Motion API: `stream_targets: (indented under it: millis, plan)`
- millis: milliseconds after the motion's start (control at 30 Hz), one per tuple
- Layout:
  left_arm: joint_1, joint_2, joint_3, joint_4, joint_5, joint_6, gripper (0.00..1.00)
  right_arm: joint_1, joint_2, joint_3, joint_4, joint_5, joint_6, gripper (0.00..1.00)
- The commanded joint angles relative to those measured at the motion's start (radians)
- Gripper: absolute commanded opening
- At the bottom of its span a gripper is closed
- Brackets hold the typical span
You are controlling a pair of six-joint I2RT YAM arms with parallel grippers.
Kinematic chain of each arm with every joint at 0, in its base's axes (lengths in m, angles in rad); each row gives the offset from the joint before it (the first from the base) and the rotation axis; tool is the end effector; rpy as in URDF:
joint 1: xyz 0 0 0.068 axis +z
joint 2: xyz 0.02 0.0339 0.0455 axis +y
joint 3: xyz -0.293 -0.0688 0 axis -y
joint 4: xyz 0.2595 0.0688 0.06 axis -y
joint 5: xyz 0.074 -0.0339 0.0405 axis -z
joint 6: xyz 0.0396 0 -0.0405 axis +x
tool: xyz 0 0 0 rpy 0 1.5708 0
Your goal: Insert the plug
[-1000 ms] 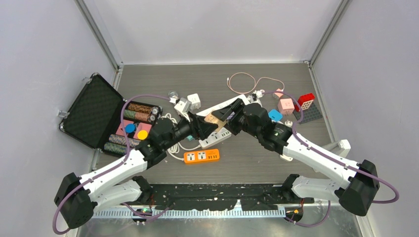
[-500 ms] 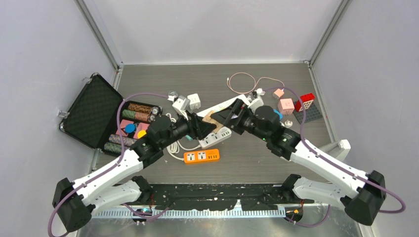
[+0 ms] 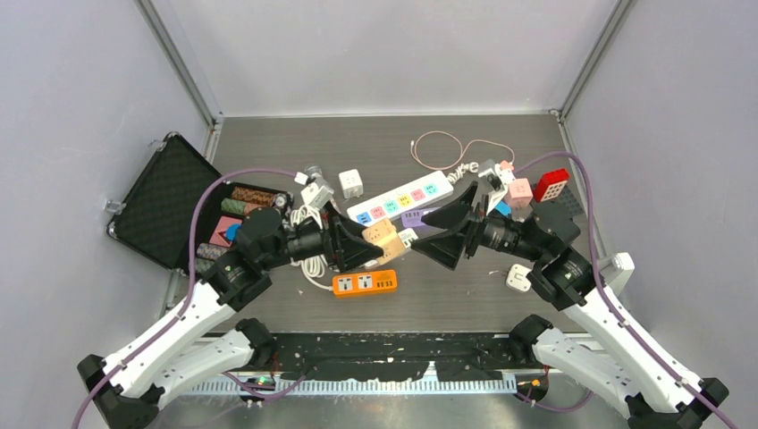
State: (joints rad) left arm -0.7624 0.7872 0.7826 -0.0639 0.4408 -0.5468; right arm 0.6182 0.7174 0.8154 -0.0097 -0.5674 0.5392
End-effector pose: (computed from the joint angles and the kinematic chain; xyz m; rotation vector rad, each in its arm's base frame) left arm 0.1203 -0.1383 0.3723 0.5613 1.7284 -1.3273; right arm 0.1169 0.1093 0.4007 -0.5634 1.5539 1.3254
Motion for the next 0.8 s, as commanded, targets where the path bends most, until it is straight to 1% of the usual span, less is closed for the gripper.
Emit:
stream_targets:
  millis: [0,33,167,267,367,500,700,767]
  plan:
    - [0.007,-0.046,0.080,-0.020,0.163,0.010,0.00,0.002,-0.002,0.026,0.015,-0.237,-0.126,0.96]
    - [0.006,-0.048,0.082,-0.020,0.178,0.004,0.00,0.002,0.001,0.014,0.030,-0.298,-0.152,0.96]
    - [0.006,-0.058,0.040,0.026,0.231,-0.025,0.00,0.003,0.018,0.000,0.067,-0.363,-0.173,0.96]
    - [0.006,-0.062,0.008,0.081,0.243,-0.039,0.00,0.019,0.014,-0.013,0.121,-0.380,-0.162,0.96]
    - [0.006,-0.053,-0.007,0.127,0.230,-0.064,0.00,0.030,0.013,-0.006,0.107,-0.378,-0.177,0.96]
    - [0.006,-0.036,-0.022,0.202,0.241,-0.116,0.00,0.041,0.032,0.007,0.088,-0.353,-0.185,0.96]
    - [0.006,-0.033,-0.017,0.250,0.228,-0.148,0.00,0.059,0.074,0.019,0.086,-0.250,-0.190,0.96]
    - [0.006,-0.029,-0.020,0.268,0.226,-0.156,0.00,0.083,0.089,0.020,0.091,-0.212,-0.203,0.96]
